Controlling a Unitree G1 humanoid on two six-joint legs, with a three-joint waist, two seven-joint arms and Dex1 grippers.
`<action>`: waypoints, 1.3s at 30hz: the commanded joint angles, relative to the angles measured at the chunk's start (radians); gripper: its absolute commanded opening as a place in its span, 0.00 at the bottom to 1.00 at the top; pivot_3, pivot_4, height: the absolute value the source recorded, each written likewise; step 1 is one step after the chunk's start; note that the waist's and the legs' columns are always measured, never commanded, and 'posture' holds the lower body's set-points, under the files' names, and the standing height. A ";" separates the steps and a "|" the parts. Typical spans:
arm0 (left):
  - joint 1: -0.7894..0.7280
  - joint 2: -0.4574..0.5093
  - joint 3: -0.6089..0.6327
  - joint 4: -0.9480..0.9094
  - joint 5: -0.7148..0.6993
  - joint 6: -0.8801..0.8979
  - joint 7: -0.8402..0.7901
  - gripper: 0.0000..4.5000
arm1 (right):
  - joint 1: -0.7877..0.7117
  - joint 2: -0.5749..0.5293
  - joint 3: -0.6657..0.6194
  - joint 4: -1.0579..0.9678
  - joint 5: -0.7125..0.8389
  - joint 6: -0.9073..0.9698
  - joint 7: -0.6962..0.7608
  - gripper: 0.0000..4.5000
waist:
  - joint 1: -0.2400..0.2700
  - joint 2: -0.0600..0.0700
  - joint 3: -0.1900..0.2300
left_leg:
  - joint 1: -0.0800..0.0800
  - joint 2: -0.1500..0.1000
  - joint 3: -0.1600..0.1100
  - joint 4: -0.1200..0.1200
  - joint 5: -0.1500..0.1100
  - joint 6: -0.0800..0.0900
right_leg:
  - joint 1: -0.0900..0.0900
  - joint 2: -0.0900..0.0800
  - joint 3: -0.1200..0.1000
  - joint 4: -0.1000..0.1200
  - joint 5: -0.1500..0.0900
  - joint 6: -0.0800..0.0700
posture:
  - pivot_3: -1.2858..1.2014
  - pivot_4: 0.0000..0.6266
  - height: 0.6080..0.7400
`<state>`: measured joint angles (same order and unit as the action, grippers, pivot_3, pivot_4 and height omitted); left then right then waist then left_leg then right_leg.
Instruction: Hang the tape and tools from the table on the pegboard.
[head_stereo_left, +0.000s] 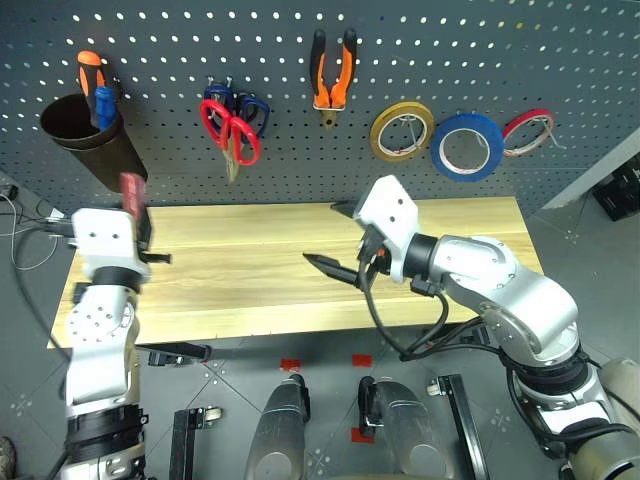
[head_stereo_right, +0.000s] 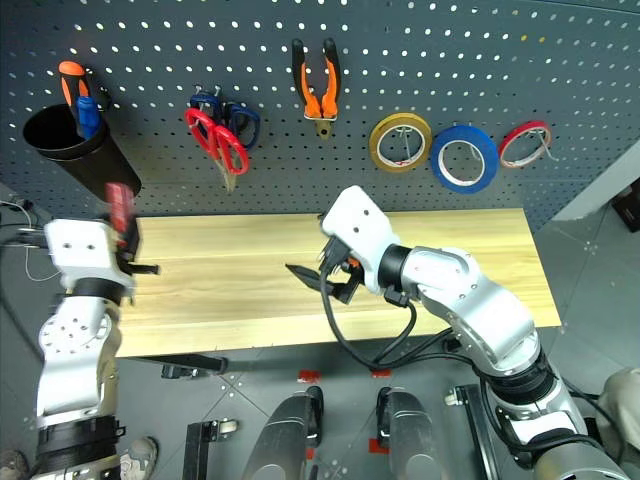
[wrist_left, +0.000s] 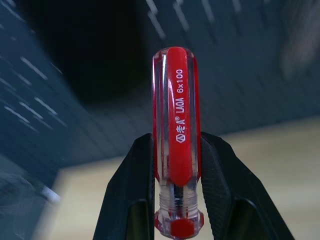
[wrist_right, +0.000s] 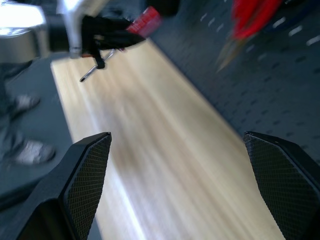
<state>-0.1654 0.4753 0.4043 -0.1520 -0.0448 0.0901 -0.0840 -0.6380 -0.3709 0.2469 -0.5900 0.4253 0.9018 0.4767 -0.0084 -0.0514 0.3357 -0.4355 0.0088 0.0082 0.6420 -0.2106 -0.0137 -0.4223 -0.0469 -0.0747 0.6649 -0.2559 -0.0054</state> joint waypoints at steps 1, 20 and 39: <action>-0.004 0.018 0.062 -0.115 0.039 -0.036 0.058 0.20 | -0.005 0.039 -0.077 -0.044 0.032 -0.031 -0.026 1.00 | 0.004 0.000 -0.005 | 0.000 0.000 0.000 0.000 0.000 0.000 | 0.000 0.000 0.000 0.000 0.000 0.000 | 0.52 0.35 1.00; -0.773 0.205 -0.007 0.556 -0.067 -0.297 -0.094 0.20 | -0.076 0.175 -0.090 -0.032 0.045 -0.013 -0.117 1.00 | 0.009 -0.006 -0.029 | 0.000 0.000 -0.001 0.003 0.001 0.000 | 0.001 0.003 0.000 0.001 0.002 0.002 | 0.50 0.33 1.00; -0.641 0.167 0.028 0.477 -0.107 -0.386 -0.034 0.75 | -0.077 0.177 -0.089 -0.025 0.047 -0.003 -0.118 1.00 | 0.000 -0.006 -0.030 | 0.001 0.001 0.000 0.005 0.001 0.000 | 0.001 0.003 0.002 0.004 0.003 0.001 | 0.50 0.33 1.00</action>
<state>-0.8108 0.6429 0.4378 0.4030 -0.1404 -0.2736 -0.1196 -0.6980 -0.1958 0.1753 -0.5878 0.4576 0.9064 0.3630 -0.0080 -0.0574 0.3056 -0.4348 0.0097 0.0086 0.6478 -0.2098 -0.0138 -0.4218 -0.0438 -0.0729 0.6704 -0.2533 -0.0040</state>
